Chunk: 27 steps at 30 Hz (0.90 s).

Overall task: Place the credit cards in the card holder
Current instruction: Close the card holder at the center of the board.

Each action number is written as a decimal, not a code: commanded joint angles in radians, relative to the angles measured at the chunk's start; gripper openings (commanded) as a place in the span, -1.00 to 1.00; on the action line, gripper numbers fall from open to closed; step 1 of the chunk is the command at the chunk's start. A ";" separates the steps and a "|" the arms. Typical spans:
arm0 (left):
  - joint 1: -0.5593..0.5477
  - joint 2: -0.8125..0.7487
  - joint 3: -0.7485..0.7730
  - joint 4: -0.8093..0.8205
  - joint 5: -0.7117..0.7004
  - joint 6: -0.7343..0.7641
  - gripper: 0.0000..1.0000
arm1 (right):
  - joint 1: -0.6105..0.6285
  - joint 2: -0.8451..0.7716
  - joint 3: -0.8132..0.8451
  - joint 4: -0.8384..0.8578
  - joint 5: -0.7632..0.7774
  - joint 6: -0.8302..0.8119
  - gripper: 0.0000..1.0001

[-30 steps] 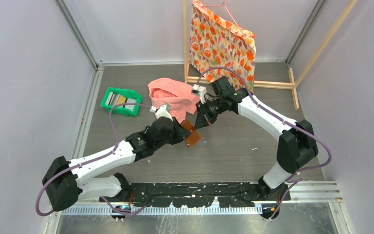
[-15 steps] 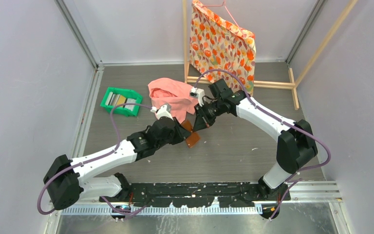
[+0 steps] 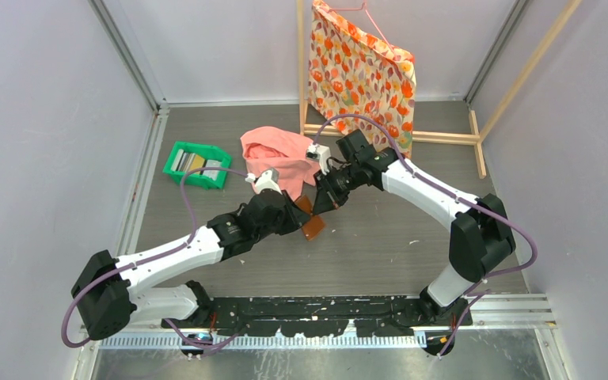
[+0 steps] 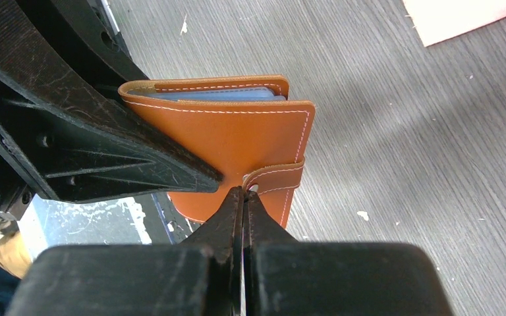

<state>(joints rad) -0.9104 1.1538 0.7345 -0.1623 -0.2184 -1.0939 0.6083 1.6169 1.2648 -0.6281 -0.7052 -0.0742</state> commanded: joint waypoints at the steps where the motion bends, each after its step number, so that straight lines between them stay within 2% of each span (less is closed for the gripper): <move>1: 0.001 -0.008 0.045 0.037 -0.056 -0.014 -0.99 | 0.022 -0.003 0.001 0.005 -0.033 0.002 -0.98; 15: 0.002 -0.014 0.029 0.051 -0.055 -0.036 -0.99 | 0.057 0.013 0.006 -0.012 0.027 -0.018 -0.98; 27: 0.002 0.005 0.022 0.087 -0.023 -0.053 -0.99 | 0.057 0.005 0.003 0.027 0.093 0.029 -0.98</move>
<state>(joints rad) -0.9104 1.1595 0.7345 -0.1894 -0.2276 -1.1236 0.6487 1.6287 1.2648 -0.6277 -0.6308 -0.0715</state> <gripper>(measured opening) 0.122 0.020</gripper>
